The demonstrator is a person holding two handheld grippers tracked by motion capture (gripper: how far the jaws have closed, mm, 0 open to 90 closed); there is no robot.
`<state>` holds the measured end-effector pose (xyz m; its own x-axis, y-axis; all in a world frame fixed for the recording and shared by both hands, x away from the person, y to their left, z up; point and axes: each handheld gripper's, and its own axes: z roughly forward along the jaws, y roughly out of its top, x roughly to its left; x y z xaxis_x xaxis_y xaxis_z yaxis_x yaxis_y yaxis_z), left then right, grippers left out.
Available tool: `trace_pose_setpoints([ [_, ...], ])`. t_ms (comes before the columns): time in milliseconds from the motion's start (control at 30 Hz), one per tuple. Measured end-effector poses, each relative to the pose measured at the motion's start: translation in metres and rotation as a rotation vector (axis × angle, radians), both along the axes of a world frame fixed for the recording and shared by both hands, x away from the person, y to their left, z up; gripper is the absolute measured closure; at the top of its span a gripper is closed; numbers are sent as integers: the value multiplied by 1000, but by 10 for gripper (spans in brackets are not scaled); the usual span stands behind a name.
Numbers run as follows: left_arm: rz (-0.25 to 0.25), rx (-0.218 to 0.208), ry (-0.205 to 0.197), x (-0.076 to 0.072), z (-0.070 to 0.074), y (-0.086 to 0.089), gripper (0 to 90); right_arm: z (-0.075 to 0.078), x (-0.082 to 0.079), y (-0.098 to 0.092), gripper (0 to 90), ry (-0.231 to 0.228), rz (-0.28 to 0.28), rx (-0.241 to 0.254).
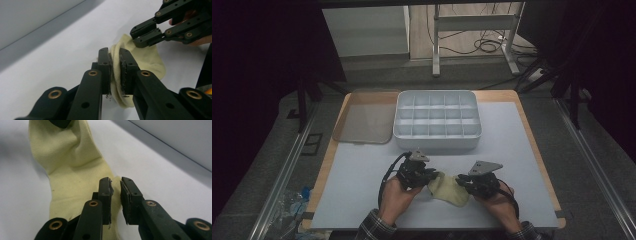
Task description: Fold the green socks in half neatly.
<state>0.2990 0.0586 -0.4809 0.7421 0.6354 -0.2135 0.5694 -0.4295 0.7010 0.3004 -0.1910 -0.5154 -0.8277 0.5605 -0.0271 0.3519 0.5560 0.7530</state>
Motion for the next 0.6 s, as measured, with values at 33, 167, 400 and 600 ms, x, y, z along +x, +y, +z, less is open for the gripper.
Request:
trace_pose_setpoints([
  [33,-4,1,1,0,0,-2,809,0,0,-1,776,1,-2,0],
  [167,-21,-16,13,2,0,-9,799,-2,1,-4,773,13,-11,5],
  [400,-37,-17,5,3,0,-24,797,1,0,-10,774,-1,-24,10],
  [600,-50,-15,-6,3,-1,-34,849,0,0,-16,774,6,-37,13],
])
